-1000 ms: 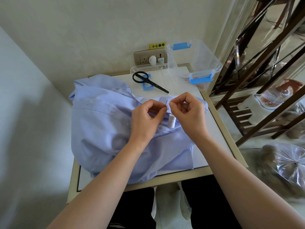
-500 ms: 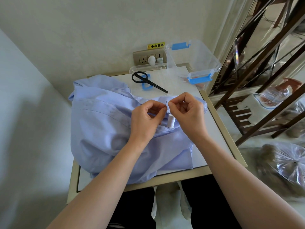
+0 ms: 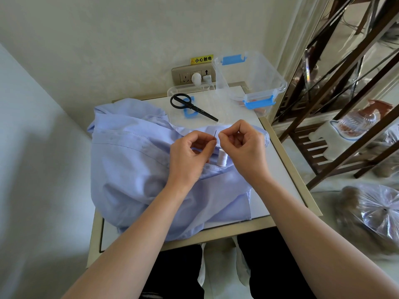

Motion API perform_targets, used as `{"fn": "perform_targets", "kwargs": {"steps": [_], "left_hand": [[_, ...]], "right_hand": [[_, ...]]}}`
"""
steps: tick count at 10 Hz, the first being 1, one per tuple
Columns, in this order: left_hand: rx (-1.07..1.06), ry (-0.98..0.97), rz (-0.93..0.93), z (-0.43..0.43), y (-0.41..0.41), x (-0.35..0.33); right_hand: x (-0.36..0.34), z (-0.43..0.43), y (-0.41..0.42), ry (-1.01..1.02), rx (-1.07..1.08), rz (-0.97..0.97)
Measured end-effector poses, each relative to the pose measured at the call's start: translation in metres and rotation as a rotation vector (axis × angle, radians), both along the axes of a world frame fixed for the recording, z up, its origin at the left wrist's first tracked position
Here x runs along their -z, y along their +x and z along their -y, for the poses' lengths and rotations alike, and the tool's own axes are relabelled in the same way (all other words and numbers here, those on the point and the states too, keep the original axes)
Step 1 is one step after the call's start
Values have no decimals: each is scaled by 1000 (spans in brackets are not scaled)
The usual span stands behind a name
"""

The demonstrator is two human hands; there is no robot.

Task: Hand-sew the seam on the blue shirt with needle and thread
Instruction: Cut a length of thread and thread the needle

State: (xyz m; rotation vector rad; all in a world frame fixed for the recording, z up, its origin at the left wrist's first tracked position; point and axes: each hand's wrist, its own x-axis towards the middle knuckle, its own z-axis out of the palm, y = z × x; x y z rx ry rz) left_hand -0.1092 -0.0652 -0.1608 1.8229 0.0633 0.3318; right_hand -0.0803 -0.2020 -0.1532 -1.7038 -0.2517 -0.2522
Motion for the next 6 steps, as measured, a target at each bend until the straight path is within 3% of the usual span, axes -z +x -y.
{"fn": "perform_targets", "kwargs": {"steps": [6], "left_hand": [[1, -2, -7, 0, 0, 2]], "right_hand": [[0, -1, 0, -9, 6, -9]]}}
